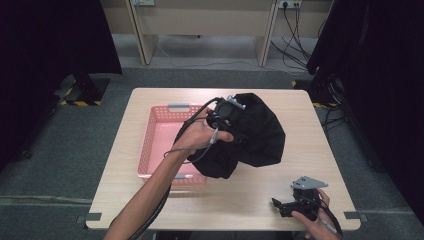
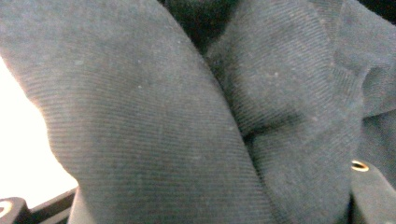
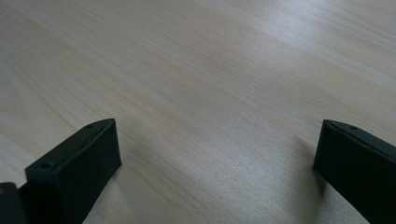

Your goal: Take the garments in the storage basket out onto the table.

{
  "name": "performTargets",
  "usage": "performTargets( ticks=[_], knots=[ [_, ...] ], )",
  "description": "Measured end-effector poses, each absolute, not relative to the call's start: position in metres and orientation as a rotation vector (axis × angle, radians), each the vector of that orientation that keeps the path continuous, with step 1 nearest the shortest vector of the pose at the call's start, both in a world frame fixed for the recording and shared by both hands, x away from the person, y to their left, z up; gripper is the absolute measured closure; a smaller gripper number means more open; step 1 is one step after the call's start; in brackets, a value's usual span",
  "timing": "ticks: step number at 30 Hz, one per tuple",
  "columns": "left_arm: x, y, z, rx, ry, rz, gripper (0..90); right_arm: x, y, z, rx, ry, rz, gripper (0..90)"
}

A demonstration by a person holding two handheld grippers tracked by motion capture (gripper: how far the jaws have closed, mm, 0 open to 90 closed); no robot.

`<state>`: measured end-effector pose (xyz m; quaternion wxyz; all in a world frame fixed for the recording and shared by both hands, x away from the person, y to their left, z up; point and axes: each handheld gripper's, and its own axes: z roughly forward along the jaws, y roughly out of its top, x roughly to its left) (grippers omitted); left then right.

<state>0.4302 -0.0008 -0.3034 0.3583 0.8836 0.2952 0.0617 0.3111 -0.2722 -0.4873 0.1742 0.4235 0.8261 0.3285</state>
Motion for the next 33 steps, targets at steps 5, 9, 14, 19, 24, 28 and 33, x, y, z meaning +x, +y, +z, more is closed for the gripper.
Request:
performTargets(
  ticks=[5, 9, 14, 19, 24, 28, 33],
  knots=[
    [0.434, -0.014, -0.314, 2.297, 0.761, 0.136, 37.6, 0.311, -0.272, -0.487, 1.200, 2.342, 0.931, 0.7],
    [0.438, -0.029, -0.328, 2.332, 0.767, 0.118, 37.5, 0.311, -0.272, -0.487, 1.198, 2.343, 0.931, 0.7],
    [0.441, -0.034, -0.336, 2.337, 0.775, 0.102, 37.4, 0.311, -0.272, -0.487, 1.194, 2.344, 0.933, 0.7],
    [0.445, -0.044, -0.354, 2.360, 0.795, 0.085, 37.3, 0.311, -0.272, -0.487, 1.193, 2.345, 0.934, 0.8],
    [0.448, -0.051, -0.367, 2.374, 0.814, 0.066, 37.2, 0.311, -0.272, -0.487, 1.195, 2.346, 0.933, 0.8],
    [0.450, -0.056, -0.377, 2.393, 0.826, 0.068, 37.1, 0.311, -0.272, -0.487, 1.193, 2.345, 0.934, 0.8],
    [0.454, -0.062, -0.388, 2.411, 0.841, 0.070, 37.0, 0.311, -0.272, -0.487, 1.193, 2.346, 0.935, 0.8]
  ],
)
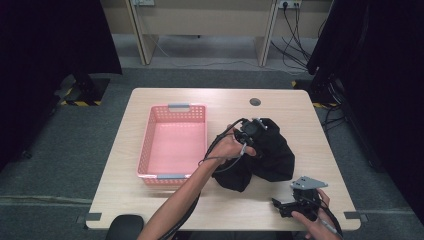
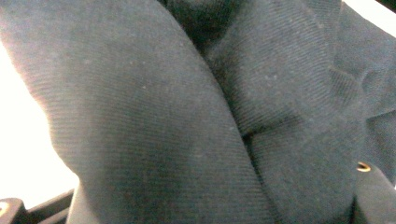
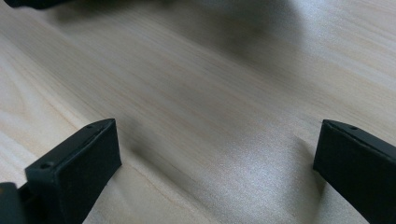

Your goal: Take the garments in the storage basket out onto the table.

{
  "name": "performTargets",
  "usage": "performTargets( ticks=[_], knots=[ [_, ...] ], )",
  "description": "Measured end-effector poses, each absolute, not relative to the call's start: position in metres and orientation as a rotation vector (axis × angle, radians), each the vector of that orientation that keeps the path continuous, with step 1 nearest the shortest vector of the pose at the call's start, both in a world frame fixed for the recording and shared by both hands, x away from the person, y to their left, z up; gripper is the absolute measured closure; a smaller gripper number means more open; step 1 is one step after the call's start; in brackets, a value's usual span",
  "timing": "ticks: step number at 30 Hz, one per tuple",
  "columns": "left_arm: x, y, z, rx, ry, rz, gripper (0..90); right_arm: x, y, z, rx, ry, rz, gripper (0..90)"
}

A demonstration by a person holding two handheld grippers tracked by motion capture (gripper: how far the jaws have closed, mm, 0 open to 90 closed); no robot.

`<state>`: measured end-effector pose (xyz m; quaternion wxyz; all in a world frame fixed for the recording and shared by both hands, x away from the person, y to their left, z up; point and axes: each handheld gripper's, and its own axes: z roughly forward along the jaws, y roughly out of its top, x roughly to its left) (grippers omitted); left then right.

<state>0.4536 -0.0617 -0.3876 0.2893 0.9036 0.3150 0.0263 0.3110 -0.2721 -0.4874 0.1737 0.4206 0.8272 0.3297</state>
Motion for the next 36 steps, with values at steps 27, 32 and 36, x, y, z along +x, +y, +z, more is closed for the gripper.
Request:
performTargets(
  ticks=[27, 32, 36],
  knots=[
    [0.448, -0.052, -0.414, 2.482, 0.839, 0.124, 13.6, 0.311, -0.272, -0.487, 1.192, 2.348, 0.934, 0.8],
    [0.444, -0.041, -0.402, 2.452, 0.841, 0.124, 12.5, 0.311, -0.272, -0.487, 1.191, 2.349, 0.933, 0.8],
    [0.444, -0.034, -0.389, 2.433, 0.850, 0.119, 9.8, 0.311, -0.272, -0.487, 1.192, 2.349, 0.934, 0.8]
  ],
)
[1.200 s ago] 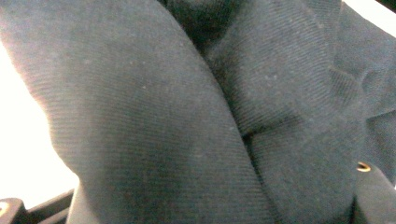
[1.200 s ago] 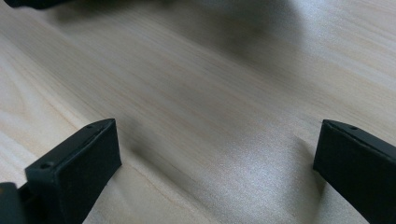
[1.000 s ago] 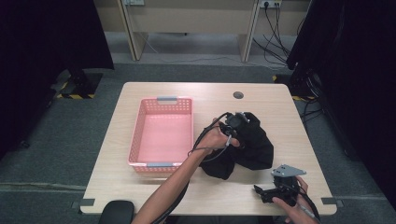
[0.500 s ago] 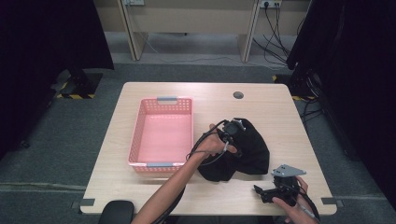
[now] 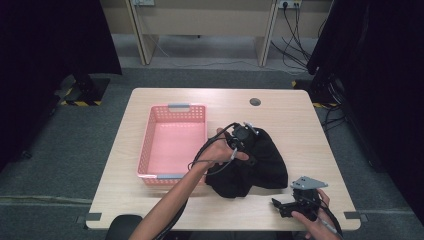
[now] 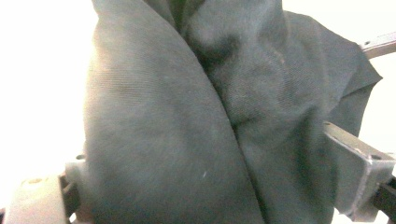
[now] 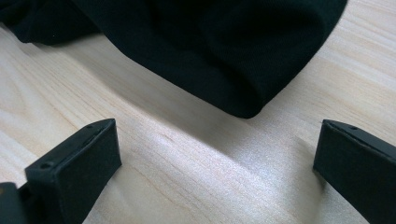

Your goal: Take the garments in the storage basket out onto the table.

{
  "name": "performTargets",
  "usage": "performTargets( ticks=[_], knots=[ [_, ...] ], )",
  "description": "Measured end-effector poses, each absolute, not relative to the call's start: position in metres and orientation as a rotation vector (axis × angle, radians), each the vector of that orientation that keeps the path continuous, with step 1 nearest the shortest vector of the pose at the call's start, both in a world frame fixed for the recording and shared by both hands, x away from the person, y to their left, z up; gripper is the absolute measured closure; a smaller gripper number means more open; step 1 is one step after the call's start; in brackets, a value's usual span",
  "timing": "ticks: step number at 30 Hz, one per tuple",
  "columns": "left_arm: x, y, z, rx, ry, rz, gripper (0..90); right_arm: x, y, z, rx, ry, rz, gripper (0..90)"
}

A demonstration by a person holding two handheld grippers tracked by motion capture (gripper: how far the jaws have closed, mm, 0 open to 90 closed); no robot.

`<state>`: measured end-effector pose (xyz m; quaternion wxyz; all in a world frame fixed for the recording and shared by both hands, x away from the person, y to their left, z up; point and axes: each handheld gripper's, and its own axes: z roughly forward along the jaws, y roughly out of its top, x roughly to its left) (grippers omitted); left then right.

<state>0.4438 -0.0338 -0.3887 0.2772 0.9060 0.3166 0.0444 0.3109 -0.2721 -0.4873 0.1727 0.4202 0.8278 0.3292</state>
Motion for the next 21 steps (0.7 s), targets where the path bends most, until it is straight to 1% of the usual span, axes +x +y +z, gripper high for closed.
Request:
performTargets(
  ticks=[1, 6, 13, 21],
  knots=[
    [0.443, -0.032, -0.386, 2.428, 0.851, 0.123, 7.9, 0.311, -0.272, -0.487, 1.192, 2.349, 0.934, 0.8],
    [0.438, -0.023, -0.370, 2.405, 0.816, 0.145, 4.3, 0.311, -0.272, -0.487, 1.193, 2.347, 0.935, 0.8],
    [0.431, -0.009, -0.348, 2.345, 0.805, 0.184, 4.1, 0.311, -0.272, -0.487, 1.193, 2.347, 0.935, 0.8],
    [0.432, 0.004, -0.347, 2.310, 0.839, 0.187, 4.2, 0.311, -0.272, -0.487, 1.194, 2.347, 0.935, 0.8]
  ],
)
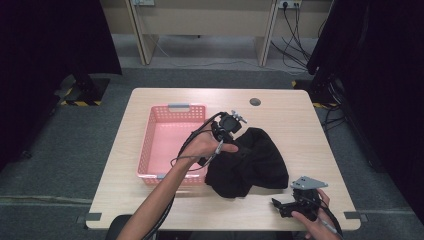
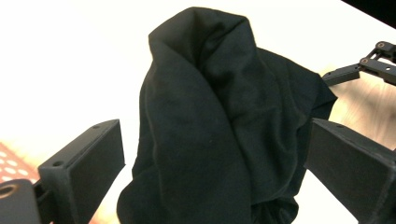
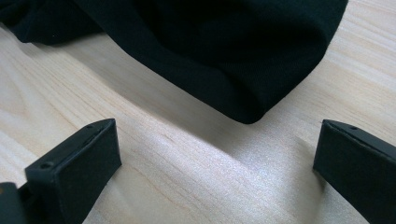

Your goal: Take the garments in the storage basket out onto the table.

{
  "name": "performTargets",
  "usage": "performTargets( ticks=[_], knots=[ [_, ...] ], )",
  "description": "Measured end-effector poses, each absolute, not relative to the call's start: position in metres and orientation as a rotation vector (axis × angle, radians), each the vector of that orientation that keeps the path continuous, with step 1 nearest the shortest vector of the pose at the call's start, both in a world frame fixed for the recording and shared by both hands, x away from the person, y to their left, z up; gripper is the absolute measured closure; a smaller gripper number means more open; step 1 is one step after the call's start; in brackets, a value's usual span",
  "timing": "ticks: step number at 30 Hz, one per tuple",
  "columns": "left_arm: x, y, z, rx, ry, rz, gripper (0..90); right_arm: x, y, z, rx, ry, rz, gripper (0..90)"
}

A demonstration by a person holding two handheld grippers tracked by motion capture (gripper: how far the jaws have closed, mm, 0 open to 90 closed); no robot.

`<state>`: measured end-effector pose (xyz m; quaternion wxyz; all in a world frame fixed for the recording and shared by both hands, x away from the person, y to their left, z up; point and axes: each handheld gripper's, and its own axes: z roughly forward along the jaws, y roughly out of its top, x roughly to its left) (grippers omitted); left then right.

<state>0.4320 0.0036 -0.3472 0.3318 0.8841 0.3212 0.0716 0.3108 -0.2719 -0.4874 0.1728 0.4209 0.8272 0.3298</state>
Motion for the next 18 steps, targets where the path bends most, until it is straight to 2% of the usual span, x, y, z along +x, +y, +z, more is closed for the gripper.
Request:
performTargets(
  ticks=[18],
  knots=[
    [0.422, 0.026, -0.343, 2.225, 0.816, 0.212, 3.7, 0.311, -0.272, -0.487, 1.193, 2.347, 0.934, 0.8]
  ],
)
